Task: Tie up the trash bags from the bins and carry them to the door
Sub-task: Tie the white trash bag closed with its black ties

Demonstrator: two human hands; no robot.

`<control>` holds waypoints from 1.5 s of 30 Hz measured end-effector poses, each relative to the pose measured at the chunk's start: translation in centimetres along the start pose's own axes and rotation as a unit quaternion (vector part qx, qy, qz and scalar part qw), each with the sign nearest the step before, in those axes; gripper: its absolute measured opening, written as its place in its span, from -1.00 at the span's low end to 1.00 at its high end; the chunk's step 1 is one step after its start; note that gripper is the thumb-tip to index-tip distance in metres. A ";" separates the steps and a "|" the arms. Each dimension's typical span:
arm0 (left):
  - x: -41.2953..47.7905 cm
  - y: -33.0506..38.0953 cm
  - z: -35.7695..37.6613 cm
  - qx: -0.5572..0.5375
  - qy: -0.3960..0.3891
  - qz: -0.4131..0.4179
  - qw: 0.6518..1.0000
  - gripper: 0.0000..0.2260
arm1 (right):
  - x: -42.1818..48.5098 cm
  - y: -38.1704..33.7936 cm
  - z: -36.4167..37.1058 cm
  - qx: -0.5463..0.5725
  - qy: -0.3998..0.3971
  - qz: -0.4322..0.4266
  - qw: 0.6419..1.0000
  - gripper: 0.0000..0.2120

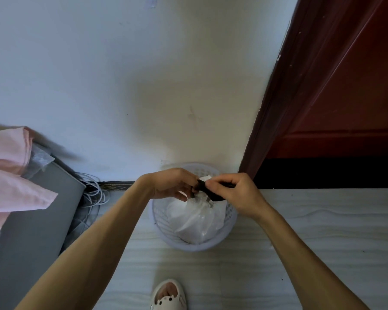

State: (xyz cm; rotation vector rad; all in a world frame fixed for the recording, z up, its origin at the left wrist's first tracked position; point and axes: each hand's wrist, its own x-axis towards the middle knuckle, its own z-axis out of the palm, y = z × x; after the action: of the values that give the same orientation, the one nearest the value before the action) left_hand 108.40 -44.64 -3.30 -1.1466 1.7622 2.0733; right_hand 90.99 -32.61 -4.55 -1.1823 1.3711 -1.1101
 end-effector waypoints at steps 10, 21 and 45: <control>0.8 -0.7 0.5 -0.184 0.030 0.056 0.981 -0.78 | 1.2 4.5 1.7 -0.302 0.259 -0.198 0.896 -0.98; 1.6 -1.6 2.5 -0.090 0.117 0.040 0.988 -0.70 | 1.5 5.9 2.7 -0.241 0.275 -0.087 0.927 -0.79; 1.4 -3.0 1.9 0.287 0.495 0.145 0.807 -0.85 | 0.4 5.7 1.2 -0.097 0.251 -0.014 0.963 -0.78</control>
State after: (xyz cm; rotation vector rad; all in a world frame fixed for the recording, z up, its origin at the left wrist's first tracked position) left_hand 108.40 -42.55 -6.51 -1.9839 2.8509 0.7885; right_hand 91.61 -32.41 -10.35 -1.1002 1.8902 -1.3821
